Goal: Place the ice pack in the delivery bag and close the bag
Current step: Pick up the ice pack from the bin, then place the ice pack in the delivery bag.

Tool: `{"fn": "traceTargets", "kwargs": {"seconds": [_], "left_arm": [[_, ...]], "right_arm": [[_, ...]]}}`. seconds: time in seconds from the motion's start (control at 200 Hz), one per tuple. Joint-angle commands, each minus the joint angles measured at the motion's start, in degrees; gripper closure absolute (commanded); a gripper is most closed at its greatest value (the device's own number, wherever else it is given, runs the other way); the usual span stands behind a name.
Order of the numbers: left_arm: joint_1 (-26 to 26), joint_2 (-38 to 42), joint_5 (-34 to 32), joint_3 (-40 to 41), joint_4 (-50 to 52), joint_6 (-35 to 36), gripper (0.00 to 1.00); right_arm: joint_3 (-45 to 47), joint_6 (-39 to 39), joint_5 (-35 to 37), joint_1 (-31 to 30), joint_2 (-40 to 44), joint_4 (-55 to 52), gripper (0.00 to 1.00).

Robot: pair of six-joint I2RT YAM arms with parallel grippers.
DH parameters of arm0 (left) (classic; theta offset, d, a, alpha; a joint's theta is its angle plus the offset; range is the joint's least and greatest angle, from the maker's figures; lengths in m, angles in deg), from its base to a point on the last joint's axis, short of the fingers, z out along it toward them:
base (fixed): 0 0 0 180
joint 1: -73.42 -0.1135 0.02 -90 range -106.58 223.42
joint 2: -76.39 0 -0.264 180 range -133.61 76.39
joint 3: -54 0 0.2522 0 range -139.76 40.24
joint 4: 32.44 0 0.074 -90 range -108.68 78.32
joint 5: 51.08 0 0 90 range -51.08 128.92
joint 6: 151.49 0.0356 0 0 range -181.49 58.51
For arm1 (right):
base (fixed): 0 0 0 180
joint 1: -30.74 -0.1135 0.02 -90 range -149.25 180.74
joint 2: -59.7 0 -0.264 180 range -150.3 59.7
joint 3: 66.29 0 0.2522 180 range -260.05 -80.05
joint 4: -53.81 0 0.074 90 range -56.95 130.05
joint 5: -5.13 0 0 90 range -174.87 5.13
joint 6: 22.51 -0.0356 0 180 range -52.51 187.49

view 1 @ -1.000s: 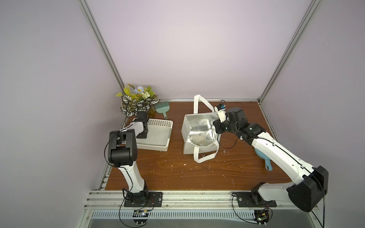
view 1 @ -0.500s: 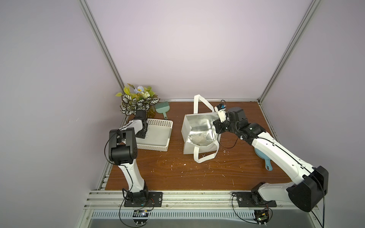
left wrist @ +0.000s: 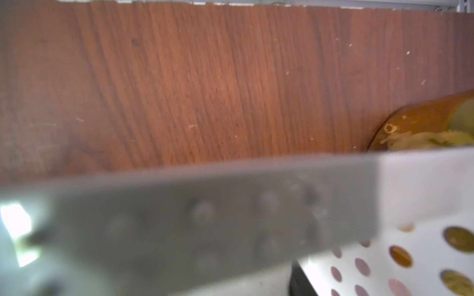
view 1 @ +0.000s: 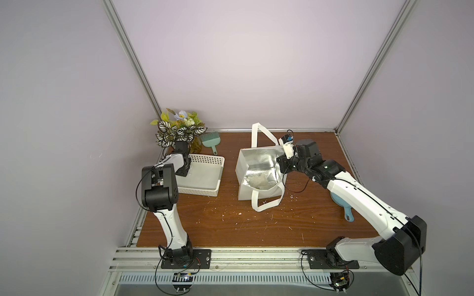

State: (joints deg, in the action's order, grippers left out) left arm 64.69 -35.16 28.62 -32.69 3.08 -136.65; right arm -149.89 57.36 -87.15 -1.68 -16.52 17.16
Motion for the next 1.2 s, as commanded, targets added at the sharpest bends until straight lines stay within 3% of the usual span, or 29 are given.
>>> {"fn": "traceTargets", "kwargs": {"seconds": [0.0, 0.07, 0.395, 0.55, 0.686, 0.811, 0.896, 1.031, 1.196], "left_arm": [[-0.58, 2.61, 2.11, 2.2, 4.87, 2.84, 0.74], [-0.49, 5.6, 2.63, 3.68, 4.75, 3.18, 0.79], [1.53, 23.78, 8.47, 12.61, 1.22, 7.92, 0.76], [5.9, 33.69, 11.22, 14.43, -2.95, 16.68, 0.76], [12.1, 41.97, 12.57, 13.21, -7.57, 25.34, 0.74], [17.44, 44.91, 14.42, 9.13, -7.91, 31.76, 0.77], [23.41, 44.06, 16.25, 4.75, -7.63, 35.86, 0.77], [36.72, 40.06, 13.14, -4.13, -4.79, 42.31, 0.77], [49.04, 35.29, 12.55, -10.81, -2.54, 48.31, 0.78]], "right_arm": [[-0.74, -0.62, -1.02, 0.31, 1.28, 1.63, 0.96], [-0.73, -0.66, -1.05, 0.26, 1.31, 1.72, 0.96], [-1.04, 0.01, -0.13, 0.26, 1.65, 1.69, 0.96], [-1.06, -0.55, -0.52, 0.28, 2.0, 1.9, 0.96], [-0.69, -1.35, -0.56, 0.27, 2.45, 1.89, 0.96], [-0.17, -2.5, -0.81, 0.26, 2.63, 2.06, 0.96], [0.06, -3.26, -0.92, 0.26, 2.58, 2.15, 0.96], [0.13, -4.06, -0.6, 0.26, 2.62, 2.06, 0.96], [-0.01, -4.62, -0.51, 0.26, 2.58, 2.07, 0.96]]}}
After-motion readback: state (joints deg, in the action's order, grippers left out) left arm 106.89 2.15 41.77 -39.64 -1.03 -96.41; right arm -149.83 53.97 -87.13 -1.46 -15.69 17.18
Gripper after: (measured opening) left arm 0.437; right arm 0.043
